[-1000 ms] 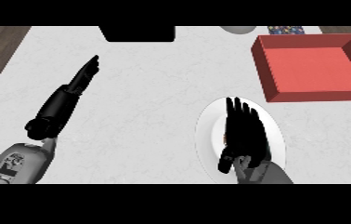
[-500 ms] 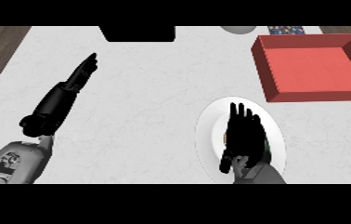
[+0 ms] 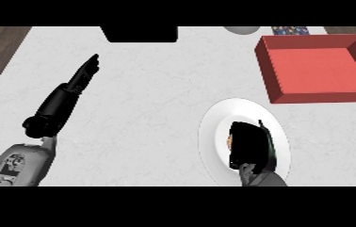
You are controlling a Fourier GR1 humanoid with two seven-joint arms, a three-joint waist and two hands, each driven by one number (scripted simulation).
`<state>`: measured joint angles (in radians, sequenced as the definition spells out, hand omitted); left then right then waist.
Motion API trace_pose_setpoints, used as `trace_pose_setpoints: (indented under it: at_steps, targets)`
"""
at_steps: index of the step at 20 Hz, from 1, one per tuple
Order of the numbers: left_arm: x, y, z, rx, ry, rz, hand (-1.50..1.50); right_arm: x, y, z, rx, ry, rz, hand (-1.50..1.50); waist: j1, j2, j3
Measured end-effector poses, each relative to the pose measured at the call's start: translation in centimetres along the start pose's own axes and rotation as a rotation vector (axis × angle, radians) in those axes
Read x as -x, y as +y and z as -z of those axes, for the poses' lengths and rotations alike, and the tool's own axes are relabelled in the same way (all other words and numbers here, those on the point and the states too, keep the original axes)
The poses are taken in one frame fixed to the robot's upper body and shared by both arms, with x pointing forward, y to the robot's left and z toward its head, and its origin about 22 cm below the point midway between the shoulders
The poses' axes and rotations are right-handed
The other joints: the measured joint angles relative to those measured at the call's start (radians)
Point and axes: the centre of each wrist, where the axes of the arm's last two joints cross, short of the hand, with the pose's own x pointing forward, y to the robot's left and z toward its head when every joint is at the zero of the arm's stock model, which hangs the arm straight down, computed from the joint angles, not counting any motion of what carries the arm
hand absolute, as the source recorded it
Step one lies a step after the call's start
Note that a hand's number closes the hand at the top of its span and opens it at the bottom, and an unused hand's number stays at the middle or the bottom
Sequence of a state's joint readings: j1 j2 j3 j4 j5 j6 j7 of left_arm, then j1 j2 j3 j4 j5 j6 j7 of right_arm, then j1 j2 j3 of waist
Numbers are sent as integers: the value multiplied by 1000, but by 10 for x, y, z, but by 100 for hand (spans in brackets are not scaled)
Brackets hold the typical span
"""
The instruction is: Pick the cupcake from the plate and place it in the cardboard box
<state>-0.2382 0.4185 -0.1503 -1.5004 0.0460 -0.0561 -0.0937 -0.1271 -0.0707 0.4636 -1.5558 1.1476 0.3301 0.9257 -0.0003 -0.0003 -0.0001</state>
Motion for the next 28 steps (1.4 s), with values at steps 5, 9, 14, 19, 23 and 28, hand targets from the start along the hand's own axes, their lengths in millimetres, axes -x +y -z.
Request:
trace_pose_setpoints:
  at_steps: [5, 9, 14, 19, 23, 28]
  targets:
    - [-2, 1, 5, 3, -4, 4, 0, -7, -10, 5, 90, -21, -35, 150, 0, 0, 0]
    - [3, 0, 1, 10, -5, -4, 0, -2, -7, 1, 105, -274, -97, 150, 9, 0, 1]
    - [1, -8, 4, 39, -19, -11, 0, -11, -2, -37, 49, -862, -192, 150, 48, 1, 5]
    - [2, -6, 3, 25, -11, -12, 0, 15, -23, -59, 101, -1325, -209, 150, 22, -6, 7]
    - [4, 1, -3, 2, 2, -6, 0, 54, -58, -59, 222, -1545, -205, 150, -3, -7, 6]
    - [7, 6, -8, -24, 12, 4, 0, 108, -106, -47, 337, -1615, -80, 150, -30, -3, 5]
